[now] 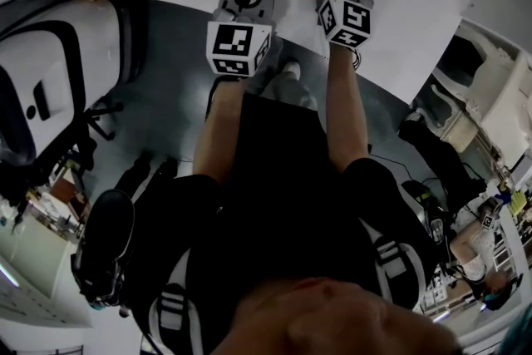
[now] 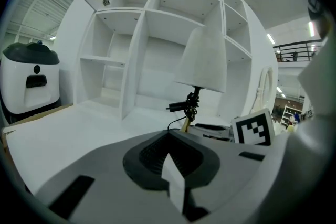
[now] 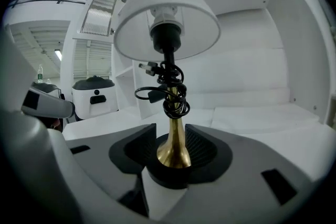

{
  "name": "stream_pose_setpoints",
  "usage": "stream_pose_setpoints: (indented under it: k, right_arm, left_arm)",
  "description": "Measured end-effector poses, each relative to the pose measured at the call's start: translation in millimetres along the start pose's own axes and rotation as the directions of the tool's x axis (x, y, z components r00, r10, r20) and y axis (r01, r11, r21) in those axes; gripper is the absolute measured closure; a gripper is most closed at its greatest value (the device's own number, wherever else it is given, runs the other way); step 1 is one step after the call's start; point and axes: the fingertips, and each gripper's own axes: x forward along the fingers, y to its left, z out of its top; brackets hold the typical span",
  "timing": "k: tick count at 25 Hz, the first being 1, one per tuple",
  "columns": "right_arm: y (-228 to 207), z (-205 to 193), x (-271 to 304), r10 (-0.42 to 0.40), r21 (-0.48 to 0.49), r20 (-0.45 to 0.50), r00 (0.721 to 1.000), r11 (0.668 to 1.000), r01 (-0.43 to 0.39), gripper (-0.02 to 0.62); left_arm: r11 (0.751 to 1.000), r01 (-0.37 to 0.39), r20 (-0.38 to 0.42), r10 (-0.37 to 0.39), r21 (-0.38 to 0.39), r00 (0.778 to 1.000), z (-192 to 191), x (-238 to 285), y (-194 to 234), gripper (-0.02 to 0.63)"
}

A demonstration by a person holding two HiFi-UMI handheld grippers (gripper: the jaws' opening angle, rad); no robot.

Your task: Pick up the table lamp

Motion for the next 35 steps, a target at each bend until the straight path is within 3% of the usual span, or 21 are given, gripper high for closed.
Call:
stream_pose_setpoints:
  k: [13,16,23,35]
  right_arm:
    - [-8,-2,29,-0.083,-0.048,-0.001,0.997,0.995,0.083,0.431]
    - [-12,0,30,-0.110,-0.055,0.004,0.994,0.992,0.110,0.463]
    - [-17,6,29,-0.166,-0.017,0.019,0.986,0.986,0.166,0.477]
    - [-22,10,28,-0.173,-0.012,-0.046,0.984,0.985,0.173,0.494]
  left_arm:
    - [1.000,0.016,-0.038,-0.015,0.027,0.999,0,14,19,0.597]
    - [0.999,0.018,-0.037,-0.017,0.032,0.999,2,16,22,0.597]
    - [0.999,0.032,-0.036,-0.030,0.043,0.999,6,19,21,0.597]
    - [0.997,0.040,-0.005,-0.040,0.059,0.999,23,26,23,0.597]
